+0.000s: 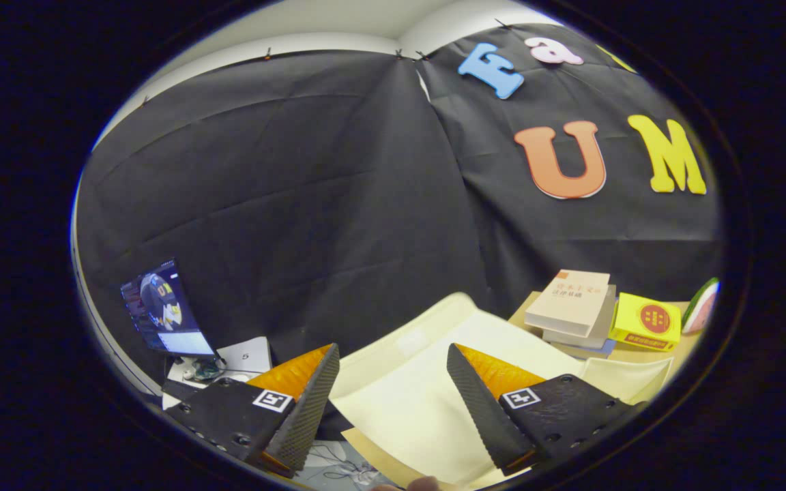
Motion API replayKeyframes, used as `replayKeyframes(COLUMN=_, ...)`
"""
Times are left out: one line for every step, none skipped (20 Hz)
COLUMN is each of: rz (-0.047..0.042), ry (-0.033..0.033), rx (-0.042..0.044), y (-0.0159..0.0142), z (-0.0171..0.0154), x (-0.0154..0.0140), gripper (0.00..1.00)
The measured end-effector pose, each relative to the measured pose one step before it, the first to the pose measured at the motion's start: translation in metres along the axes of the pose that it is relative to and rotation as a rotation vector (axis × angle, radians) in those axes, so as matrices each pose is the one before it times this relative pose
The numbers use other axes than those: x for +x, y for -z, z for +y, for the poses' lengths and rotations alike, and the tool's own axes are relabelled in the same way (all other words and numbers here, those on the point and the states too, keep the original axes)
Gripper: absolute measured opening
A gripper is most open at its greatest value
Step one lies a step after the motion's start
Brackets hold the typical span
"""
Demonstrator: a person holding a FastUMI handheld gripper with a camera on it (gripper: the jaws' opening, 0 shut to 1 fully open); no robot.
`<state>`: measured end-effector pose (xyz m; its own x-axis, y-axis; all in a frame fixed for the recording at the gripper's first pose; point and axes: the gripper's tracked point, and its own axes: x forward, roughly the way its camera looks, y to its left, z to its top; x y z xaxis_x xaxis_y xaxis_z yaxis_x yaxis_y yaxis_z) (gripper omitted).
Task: Open the storage box then place both shoes into the box .Put the left shoe in first, then the right shoe, with the right side of both shoes facing outward in a uniform manner.
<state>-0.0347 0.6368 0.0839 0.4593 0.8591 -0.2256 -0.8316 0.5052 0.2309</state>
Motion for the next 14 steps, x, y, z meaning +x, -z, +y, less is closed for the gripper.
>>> replayKeyframes(rz=-0.01439, ry=-0.00085, rx=-0.02468, y=-0.00013, z=0.00164, x=-0.00128, gripper=0.94)
replayKeyframes(rz=-0.01423, ry=0.00647, rx=-0.01335, y=0.00026, z=-0.00136, x=-0.00537, gripper=0.94)
replayKeyframes(rz=-0.01407, ry=0.00972, rx=-0.00641, y=-0.00128, z=-0.00232, x=-0.00478, gripper=0.95)
replayKeyframes(rz=-0.01696, ry=0.01684, rx=-0.00875, y=-0.00136, z=-0.00416, x=-0.00504, gripper=0.95)
replayKeyframes(rz=-0.01517, ry=0.03087, rx=-0.01325, y=-0.00173, z=-0.00834, x=-0.00632, gripper=0.95)
replayKeyframes(rz=-0.01645, ry=0.03214, rx=-0.01533, y=-0.00261, z=-0.01049, x=-0.00702, gripper=0.96)
replayKeyframes(rz=-0.01209, ry=0.03057, rx=-0.01586, y=-0.00129, z=-0.01007, x=-0.00692, gripper=0.96)
replayKeyframes(rz=-0.01406, ry=0.02054, rx=-0.00839, y=-0.00146, z=-0.00790, x=-0.00656, gripper=0.96)
replayKeyframes(rz=-0.01566, ry=0.01908, rx=-0.00357, y=-0.00276, z=-0.01006, x=-0.00799, gripper=0.96)
replayKeyframes(rz=-0.01504, ry=0.01947, rx=-0.00474, y=-0.00293, z=-0.01064, x=-0.00753, gripper=0.96)
replayKeyframes(rz=-0.01934, ry=0.02233, rx=-0.00701, y=-0.00484, z=-0.01358, x=-0.00931, gripper=0.96)
replayKeyframes(rz=-0.02130, ry=0.02244, rx=-0.00928, y=-0.00346, z=-0.01288, x=-0.01138, gripper=0.96)
replayKeyframes(rz=-0.02229, ry=0.02416, rx=-0.01013, y=-0.00579, z=-0.01460, x=-0.01122, gripper=0.96)
replayKeyframes(rz=-0.02250, ry=0.02186, rx=-0.01032, y=-0.00556, z=-0.01402, x=-0.01153, gripper=0.96)
